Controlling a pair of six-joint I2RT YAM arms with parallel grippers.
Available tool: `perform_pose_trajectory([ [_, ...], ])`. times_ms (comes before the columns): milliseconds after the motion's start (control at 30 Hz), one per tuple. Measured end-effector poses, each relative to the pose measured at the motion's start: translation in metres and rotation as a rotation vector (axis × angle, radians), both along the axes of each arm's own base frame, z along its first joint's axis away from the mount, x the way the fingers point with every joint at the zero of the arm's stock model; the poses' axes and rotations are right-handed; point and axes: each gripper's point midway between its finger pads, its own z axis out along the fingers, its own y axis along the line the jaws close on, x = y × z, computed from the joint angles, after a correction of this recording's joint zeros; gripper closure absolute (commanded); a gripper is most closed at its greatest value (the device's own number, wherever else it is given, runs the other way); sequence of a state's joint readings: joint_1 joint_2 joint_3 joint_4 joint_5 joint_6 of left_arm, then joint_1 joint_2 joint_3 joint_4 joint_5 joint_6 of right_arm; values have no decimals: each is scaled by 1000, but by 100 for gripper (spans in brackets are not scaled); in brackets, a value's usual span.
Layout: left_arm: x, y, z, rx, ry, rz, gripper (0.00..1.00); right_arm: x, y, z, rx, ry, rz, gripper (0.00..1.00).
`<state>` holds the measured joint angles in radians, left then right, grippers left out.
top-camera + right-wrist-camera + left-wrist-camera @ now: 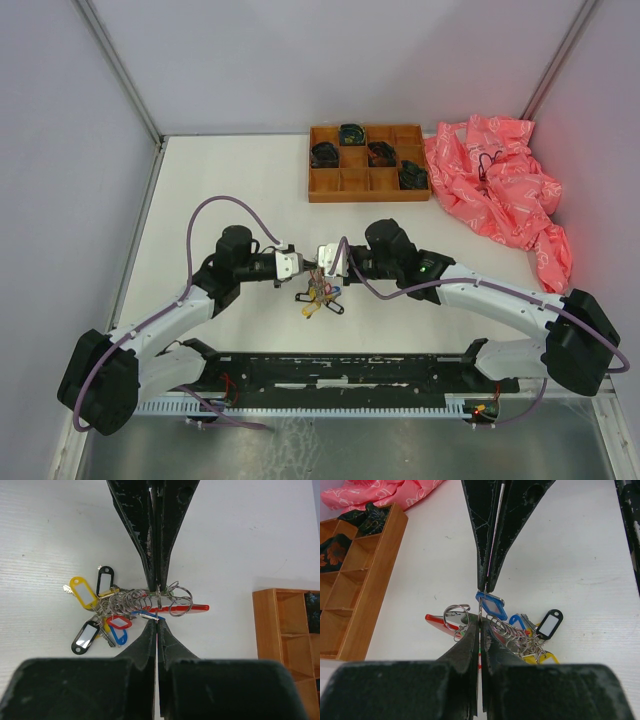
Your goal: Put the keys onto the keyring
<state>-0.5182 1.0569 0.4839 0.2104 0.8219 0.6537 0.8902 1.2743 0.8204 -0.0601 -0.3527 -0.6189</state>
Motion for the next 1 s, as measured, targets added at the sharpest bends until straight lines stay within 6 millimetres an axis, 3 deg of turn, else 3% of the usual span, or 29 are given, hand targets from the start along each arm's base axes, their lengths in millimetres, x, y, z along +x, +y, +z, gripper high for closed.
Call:
perform_pose_trajectory([
  [1000,0,0,0,0,0,0,97,3,-1,-1,-9,-12,-12,99],
])
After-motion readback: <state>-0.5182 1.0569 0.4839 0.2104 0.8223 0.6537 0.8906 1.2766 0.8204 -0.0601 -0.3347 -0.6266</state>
